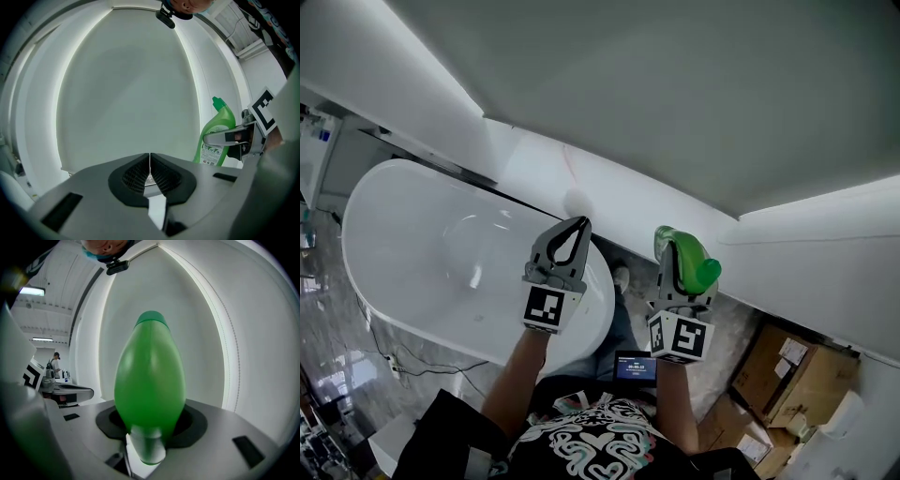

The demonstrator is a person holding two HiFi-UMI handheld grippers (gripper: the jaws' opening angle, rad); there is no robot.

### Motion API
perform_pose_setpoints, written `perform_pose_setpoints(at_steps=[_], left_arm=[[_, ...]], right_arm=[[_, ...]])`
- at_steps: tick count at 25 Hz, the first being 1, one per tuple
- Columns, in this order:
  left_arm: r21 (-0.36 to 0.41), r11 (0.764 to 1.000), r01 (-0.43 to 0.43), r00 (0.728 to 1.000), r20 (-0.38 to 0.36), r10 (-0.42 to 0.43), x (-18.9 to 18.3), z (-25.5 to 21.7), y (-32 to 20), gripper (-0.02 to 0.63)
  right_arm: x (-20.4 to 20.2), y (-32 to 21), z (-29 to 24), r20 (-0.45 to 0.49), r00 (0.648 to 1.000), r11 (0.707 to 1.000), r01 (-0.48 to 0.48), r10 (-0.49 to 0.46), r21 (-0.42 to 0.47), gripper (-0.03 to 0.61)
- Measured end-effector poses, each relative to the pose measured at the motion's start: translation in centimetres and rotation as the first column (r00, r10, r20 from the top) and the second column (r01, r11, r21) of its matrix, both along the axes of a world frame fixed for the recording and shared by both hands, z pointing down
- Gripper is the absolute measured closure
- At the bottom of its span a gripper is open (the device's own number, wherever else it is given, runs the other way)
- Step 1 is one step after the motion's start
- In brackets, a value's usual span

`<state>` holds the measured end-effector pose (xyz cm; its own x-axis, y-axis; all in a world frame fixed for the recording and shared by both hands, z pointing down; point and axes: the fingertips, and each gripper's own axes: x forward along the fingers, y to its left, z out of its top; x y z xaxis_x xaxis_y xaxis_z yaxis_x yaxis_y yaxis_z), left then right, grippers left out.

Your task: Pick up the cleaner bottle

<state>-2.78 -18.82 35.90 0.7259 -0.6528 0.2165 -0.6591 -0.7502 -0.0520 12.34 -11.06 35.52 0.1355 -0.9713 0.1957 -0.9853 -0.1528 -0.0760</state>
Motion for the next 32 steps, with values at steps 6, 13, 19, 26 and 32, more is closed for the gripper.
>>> perform_pose_setpoints(at_steps=[6, 13, 19, 26, 32], left_arm=[[0.013, 1.000, 0.013, 1.000, -0.028, -0.013, -0.3, -2.6, 1.7, 0.595], [0.042, 0.999, -0.022, 0.999, -0.041, 0.023, -0.3, -5.9, 3.1, 0.595], [0.075, 0.996, -0.045, 0.997, -0.056, 0.049, -0.2, -9.3, 4.5, 0.595], [0.111, 0.993, -0.052, 0.994, -0.087, 0.061, -0.5, -12.5, 5.7, 0.595], [0.116, 0.991, -0.063, 0.992, -0.102, 0.075, -0.6, -14.1, 7.2, 0.595]], right_arm=[[0.3, 2.3, -2.8, 0.001, 1.000, 1.000, -0.013, 0.013, 0.021, 0.373], [-0.5, 3.8, -5.5, -0.001, 1.000, 0.999, -0.022, 0.022, 0.037, 0.373], [-1.9, 5.3, -7.5, 0.005, 1.000, 0.999, -0.011, 0.011, 0.032, 0.373], [-2.7, 6.4, -10.1, 0.002, 1.000, 0.998, 0.001, -0.001, 0.061, 0.373], [-2.5, 7.6, -12.2, 0.018, 1.000, 0.996, -0.006, 0.005, 0.087, 0.373]])
